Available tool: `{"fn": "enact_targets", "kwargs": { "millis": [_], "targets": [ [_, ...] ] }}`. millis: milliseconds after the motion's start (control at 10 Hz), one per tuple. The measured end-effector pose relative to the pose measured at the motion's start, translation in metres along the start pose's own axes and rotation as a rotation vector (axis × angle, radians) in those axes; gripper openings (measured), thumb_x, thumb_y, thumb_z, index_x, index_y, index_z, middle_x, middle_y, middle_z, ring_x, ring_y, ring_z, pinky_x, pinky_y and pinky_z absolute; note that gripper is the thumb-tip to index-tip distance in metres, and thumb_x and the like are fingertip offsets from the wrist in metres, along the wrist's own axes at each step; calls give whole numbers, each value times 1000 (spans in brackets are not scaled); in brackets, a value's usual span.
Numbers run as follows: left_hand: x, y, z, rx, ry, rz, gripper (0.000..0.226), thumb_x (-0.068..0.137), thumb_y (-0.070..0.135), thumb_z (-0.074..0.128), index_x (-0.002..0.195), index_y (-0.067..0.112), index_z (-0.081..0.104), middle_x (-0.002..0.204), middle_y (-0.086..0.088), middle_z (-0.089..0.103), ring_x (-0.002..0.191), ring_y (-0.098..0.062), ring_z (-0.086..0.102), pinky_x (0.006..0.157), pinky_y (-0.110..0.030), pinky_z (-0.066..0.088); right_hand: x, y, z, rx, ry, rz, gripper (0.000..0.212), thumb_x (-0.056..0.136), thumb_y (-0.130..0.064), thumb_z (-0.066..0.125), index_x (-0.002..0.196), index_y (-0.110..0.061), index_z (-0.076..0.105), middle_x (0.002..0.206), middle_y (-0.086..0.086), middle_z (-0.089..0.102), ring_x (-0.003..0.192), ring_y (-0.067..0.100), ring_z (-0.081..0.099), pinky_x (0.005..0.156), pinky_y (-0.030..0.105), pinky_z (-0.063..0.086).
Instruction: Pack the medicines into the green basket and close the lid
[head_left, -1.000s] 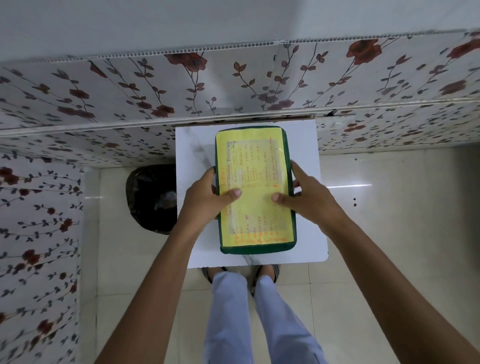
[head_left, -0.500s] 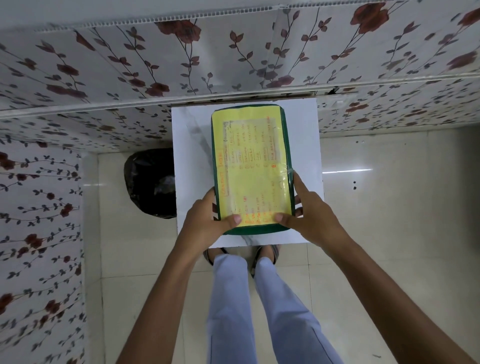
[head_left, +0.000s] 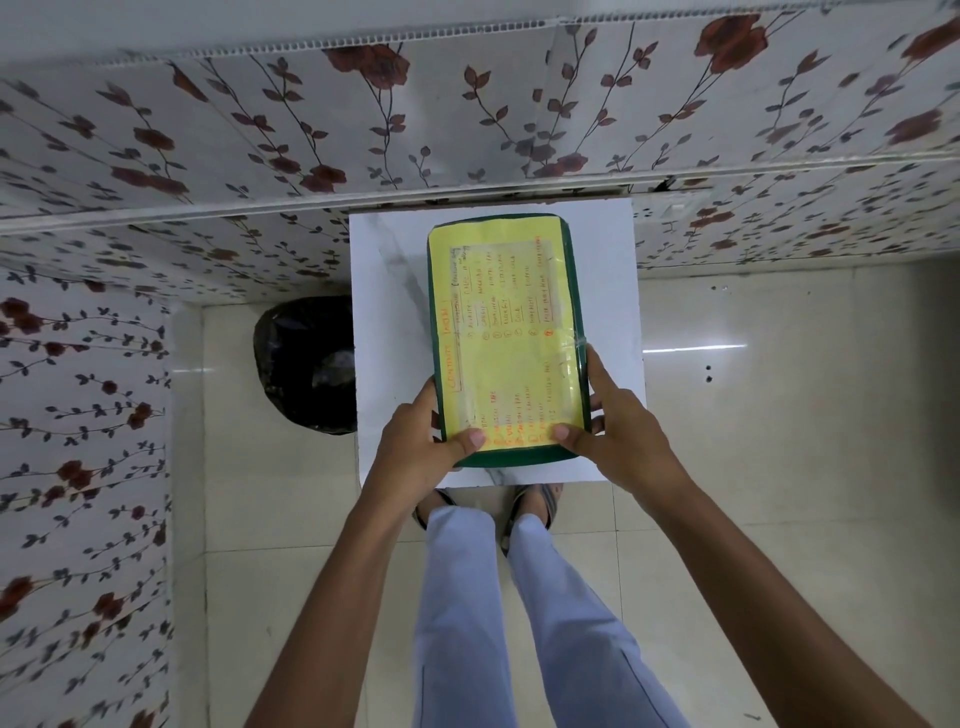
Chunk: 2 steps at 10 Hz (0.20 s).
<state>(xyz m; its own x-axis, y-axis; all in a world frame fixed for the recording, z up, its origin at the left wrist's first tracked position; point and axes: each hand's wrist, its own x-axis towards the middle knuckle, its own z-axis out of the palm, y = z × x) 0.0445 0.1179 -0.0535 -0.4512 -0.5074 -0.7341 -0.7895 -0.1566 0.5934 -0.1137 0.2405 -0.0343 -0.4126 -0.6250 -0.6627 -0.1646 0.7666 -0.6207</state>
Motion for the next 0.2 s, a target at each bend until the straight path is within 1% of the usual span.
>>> {"fn": "enact_targets", "kwargs": {
  "millis": [100,200],
  "targets": [
    [-5,3,0,42,6,1,67,69,44,66,131,30,43,116,-11,58,104,-29,57,85,-50,54,-1,-1,-3,-38,-40,50,85,81,-23,67,144,-26,10,123,6,53,102,22,57,82,37,50],
    [-9,12,-6,55,53,-2,51,81,34,65,128,22,47,118,-11,60,105,-28,57,90,-50,51,-2,-7,-9,-75,2,118,96,76,-32,71,146,-25,4,138,15,42,119,31,50,90,42,47]
  ]
}}
